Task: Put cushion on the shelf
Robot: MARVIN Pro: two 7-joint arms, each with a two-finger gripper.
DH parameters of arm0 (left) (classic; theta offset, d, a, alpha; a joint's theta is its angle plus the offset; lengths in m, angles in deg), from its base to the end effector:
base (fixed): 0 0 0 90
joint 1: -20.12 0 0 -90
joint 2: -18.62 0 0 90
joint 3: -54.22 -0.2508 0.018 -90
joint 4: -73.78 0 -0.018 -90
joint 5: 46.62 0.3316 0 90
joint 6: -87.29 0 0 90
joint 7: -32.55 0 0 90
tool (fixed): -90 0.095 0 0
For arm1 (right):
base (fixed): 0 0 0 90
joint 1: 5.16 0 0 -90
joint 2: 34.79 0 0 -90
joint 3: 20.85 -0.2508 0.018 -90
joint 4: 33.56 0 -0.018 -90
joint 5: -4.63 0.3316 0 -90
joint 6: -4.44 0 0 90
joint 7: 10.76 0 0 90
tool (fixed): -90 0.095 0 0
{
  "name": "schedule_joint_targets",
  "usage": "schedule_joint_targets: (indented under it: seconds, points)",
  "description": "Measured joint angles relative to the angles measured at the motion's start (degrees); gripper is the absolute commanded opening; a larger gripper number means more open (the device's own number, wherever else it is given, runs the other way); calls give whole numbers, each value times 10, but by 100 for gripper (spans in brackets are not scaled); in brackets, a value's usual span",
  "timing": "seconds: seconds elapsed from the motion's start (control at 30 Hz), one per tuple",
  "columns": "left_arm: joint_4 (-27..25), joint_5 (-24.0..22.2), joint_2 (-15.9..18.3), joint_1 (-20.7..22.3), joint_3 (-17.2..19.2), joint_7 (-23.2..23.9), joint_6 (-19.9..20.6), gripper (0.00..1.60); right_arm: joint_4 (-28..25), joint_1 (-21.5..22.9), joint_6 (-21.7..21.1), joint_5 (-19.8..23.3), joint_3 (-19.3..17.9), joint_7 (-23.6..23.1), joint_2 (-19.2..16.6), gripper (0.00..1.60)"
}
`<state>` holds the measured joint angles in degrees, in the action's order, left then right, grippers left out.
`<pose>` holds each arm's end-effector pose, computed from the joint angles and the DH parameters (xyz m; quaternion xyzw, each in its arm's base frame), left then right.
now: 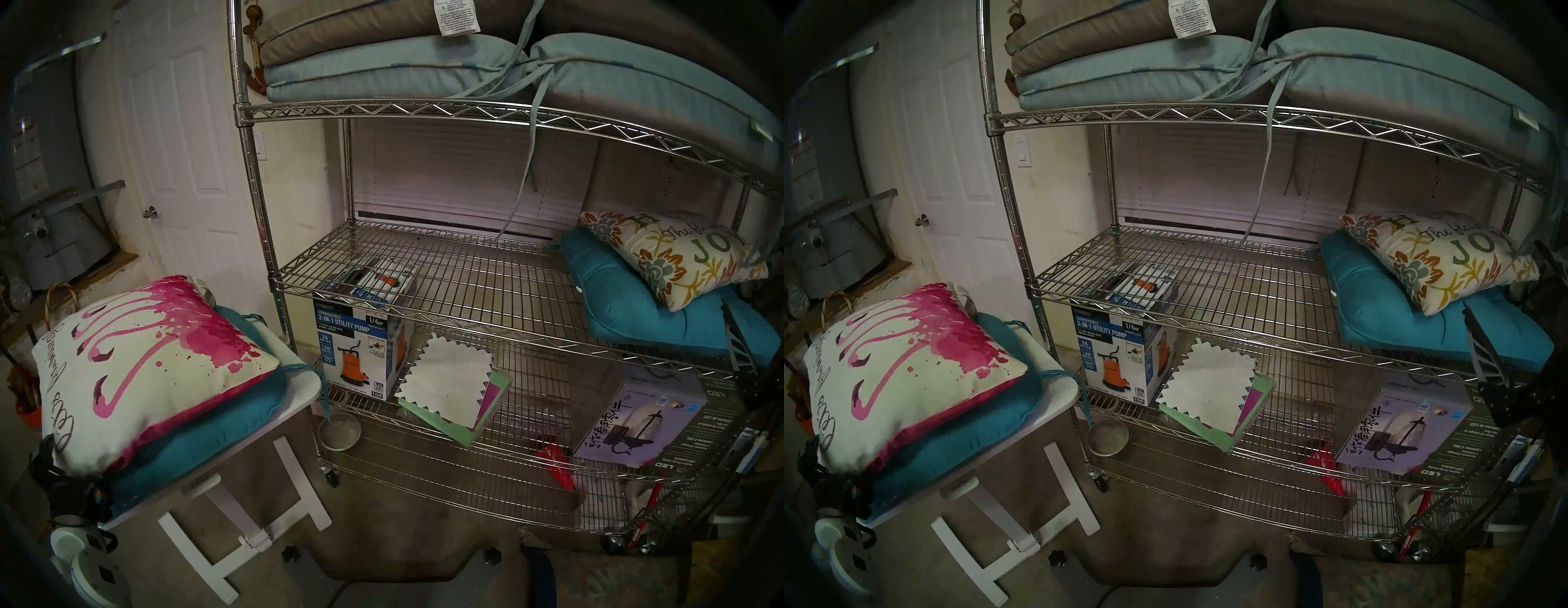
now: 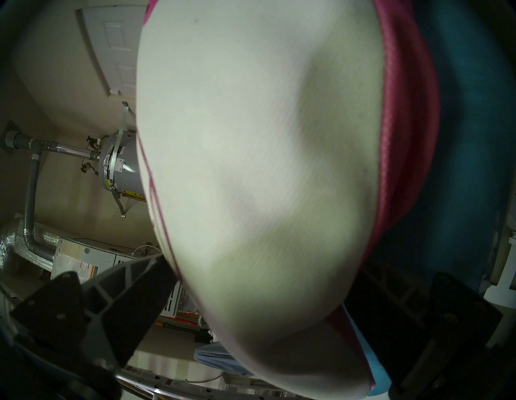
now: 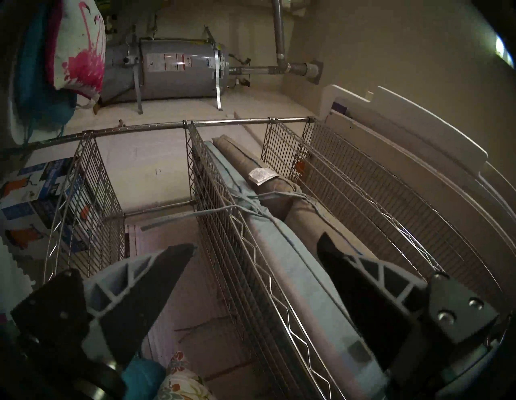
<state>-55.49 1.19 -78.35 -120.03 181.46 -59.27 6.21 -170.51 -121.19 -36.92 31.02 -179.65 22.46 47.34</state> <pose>0.1579 0.2284 -0.2350 -0.7228 0.1989 -0.3554 0.5583 0.1542 -0.1856 0.0121 0.2347 0.4737 0.7790 0.3372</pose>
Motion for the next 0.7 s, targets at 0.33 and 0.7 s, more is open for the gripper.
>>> schedule_joint_targets:
  seconds: [0.33,0.7]
  points:
    - [0,1,-1,1,1,1,-1,160,-18,-61,55,-64,50,58,5,160]
    - [0,2,-2,1,1,2,-2,160,-23,-83,64,-168,113,69,-16,160]
